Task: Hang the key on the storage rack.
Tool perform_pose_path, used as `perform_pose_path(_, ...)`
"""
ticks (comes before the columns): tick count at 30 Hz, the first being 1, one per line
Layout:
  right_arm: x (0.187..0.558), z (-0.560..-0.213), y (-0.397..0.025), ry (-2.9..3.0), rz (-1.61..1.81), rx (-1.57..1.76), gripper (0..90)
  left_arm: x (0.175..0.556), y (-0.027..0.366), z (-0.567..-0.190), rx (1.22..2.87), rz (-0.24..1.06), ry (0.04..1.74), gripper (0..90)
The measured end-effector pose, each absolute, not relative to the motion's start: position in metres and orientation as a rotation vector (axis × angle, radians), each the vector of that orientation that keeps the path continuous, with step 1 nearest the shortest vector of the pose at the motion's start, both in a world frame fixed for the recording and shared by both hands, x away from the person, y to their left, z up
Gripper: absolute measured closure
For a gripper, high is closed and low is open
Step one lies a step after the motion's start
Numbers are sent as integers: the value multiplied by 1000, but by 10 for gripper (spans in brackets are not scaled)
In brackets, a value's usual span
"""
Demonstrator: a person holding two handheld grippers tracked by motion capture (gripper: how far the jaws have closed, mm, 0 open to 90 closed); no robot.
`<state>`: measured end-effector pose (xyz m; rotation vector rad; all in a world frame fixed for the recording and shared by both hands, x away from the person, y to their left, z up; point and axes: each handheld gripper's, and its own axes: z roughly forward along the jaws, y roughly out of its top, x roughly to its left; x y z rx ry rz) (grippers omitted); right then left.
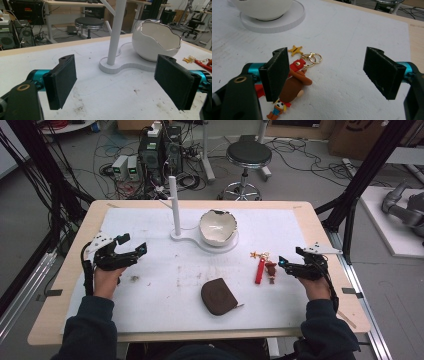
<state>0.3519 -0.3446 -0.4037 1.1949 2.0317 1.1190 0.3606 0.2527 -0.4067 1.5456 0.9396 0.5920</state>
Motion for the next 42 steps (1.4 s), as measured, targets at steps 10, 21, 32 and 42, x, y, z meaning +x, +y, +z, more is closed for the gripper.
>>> perform_pose_path(10,351,-404,-342,2034,1119,1191,216,362,250,-408,1550,590,950,178)
perform_pose_path(21,348,-410,-334,2086,1073,1224,216,365,252,-409,1546,587,961,186)
perform_pose_path(32,356,-427,-303,2265,913,1236,217,365,251,-410,1562,576,960,187)
perform_pose_path(42,362,-436,-318,2283,773,1385,536,365,251,-410,1567,572,972,189)
